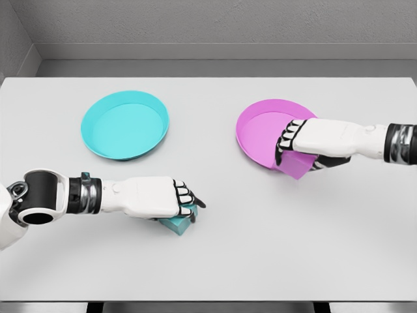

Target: Place the blocks in the corresponding plates according to their colors

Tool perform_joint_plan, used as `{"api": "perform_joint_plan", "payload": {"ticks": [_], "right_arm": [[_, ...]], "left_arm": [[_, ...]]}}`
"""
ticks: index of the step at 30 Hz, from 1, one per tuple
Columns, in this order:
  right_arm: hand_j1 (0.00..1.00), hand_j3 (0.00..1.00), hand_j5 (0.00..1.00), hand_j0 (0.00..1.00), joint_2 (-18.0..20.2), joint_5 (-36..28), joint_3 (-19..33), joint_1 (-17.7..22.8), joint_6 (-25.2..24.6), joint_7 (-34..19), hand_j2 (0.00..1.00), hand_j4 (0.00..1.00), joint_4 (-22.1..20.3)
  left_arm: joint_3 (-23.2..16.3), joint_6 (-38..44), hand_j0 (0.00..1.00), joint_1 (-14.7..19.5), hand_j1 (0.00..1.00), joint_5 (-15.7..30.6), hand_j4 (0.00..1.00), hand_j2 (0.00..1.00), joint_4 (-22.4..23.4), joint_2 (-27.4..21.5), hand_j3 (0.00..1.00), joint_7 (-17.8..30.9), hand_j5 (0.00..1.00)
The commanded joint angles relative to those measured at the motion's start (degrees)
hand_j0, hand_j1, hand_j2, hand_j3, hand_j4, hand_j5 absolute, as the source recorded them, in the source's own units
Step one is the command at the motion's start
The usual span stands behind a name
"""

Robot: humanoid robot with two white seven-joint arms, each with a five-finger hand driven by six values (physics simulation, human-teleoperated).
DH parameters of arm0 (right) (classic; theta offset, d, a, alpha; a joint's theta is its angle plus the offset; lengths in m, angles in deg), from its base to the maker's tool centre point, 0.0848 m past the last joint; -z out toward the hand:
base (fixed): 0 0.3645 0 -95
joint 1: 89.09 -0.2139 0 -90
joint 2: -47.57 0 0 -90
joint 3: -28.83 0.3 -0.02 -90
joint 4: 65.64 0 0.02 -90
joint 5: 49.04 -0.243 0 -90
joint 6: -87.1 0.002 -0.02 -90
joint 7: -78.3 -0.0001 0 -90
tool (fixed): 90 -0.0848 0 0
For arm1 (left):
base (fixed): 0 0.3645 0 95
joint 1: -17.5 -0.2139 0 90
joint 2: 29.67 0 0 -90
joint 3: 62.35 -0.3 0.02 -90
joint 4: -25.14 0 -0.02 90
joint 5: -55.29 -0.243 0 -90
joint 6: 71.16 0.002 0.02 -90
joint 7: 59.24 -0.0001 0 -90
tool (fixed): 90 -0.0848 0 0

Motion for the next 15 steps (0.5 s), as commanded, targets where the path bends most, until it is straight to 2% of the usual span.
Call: {"api": "perform_joint_plan", "payload": {"ticks": [1,3,5,10,15], "right_arm": [[0.41,0.41,0.41,0.41,-0.74,-0.32,0.2,-0.09,-5.18,0.08,0.41,0.41,0.06],[0.42,0.42,0.42,0.42,-0.83,-0.32,0.2,-0.7,-7.56,0.08,0.42,0.42,0.06],[0.42,0.42,0.42,0.42,-3.46,-0.32,0.2,-1.93,-10.2,0.08,0.42,0.42,0.41],[0.42,0.42,0.42,0.42,-5.75,-0.06,-0.32,-3.52,-15.73,0.08,0.42,0.42,0.76],[0.42,0.42,0.42,0.42,-7.16,0.12,-0.59,-4.31,-22.24,0.08,0.42,0.42,0.94]], "left_arm": [[0.02,0.07,0.58,0.0,0.58,0.24,0.58,0.58,0.0,-0.08,0.58,-0.01,0.58],[0.19,0.07,0.56,0.09,0.56,0.15,0.56,0.56,0.0,-0.16,0.56,-0.01,0.56],[0.19,0.07,0.51,0.18,0.51,0.15,0.51,0.51,0.0,-0.16,0.51,-0.01,0.51],[0.63,0.07,0.51,0.26,0.51,0.5,0.51,0.51,0.09,-0.25,0.51,-0.27,0.51],[1.42,0.07,0.51,1.49,0.51,3.92,0.51,0.51,0.17,-1.92,0.51,-0.53,0.51]]}}
